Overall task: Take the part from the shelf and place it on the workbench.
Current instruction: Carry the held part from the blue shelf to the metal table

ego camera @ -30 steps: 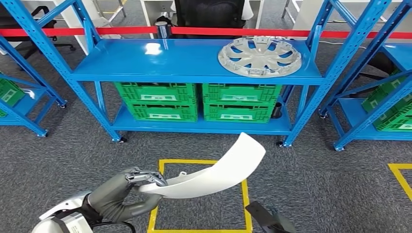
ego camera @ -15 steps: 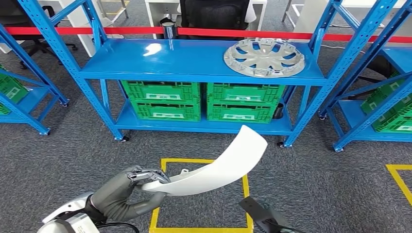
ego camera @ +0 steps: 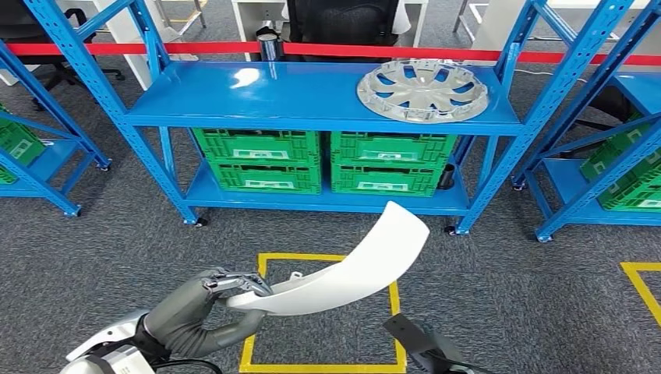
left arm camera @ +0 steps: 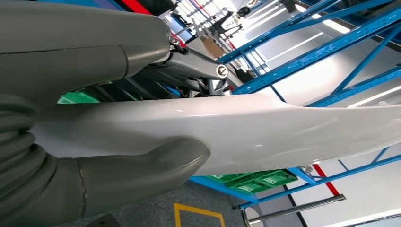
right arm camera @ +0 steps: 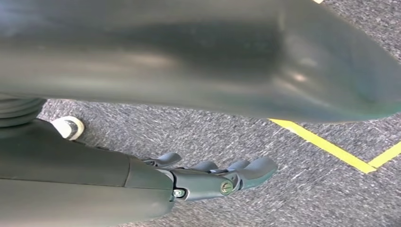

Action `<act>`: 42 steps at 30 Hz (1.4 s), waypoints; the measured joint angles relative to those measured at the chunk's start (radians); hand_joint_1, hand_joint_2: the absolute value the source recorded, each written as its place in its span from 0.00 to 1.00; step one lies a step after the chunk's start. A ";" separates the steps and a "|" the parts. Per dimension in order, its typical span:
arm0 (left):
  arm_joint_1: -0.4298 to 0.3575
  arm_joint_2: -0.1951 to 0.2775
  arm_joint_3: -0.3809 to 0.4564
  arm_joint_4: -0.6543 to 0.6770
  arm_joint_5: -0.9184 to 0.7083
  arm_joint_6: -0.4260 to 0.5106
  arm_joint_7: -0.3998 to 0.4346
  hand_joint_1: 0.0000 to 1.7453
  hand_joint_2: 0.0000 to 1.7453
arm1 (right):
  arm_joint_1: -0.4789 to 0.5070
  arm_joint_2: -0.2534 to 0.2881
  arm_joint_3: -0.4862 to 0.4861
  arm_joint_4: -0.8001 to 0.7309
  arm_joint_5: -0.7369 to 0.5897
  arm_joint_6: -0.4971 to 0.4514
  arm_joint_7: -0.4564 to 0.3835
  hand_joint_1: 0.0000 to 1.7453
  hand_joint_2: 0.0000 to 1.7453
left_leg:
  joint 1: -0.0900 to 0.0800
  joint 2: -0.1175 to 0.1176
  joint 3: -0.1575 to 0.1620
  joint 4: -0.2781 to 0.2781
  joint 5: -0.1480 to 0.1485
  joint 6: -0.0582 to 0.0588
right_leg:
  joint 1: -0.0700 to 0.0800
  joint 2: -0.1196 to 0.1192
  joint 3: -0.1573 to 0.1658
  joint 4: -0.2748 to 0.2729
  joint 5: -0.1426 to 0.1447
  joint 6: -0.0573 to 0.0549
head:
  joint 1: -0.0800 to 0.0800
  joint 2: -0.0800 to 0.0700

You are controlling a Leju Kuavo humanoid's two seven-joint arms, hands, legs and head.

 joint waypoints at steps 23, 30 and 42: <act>0.004 -0.006 -0.013 -0.012 -0.003 0.002 -0.035 1.00 1.00 | 0.009 0.002 0.010 0.000 -0.016 -0.033 -0.035 0.00 0.00 | 0.033 -0.025 -0.118 0.188 -0.071 -0.056 | -0.025 -0.002 0.043 0.046 -0.089 -0.023 | 0.001 0.000; 0.001 -0.005 -0.023 -0.011 -0.003 0.002 -0.041 1.00 1.00 | 0.016 0.002 0.011 0.000 -0.037 -0.043 -0.037 0.00 0.00 | 0.013 0.049 -0.059 0.092 -0.008 -0.024 | -0.006 -0.079 0.043 0.046 -0.090 -0.025 | 0.001 0.000; -0.014 -0.014 -0.040 -0.001 -0.003 -0.007 -0.042 1.00 1.00 | 0.033 -0.004 0.011 0.000 -0.047 -0.049 -0.036 0.00 0.00 | 0.008 -0.029 -0.054 0.023 0.037 0.013 | -0.006 0.000 -0.060 0.289 -0.198 0.008 | 0.002 0.000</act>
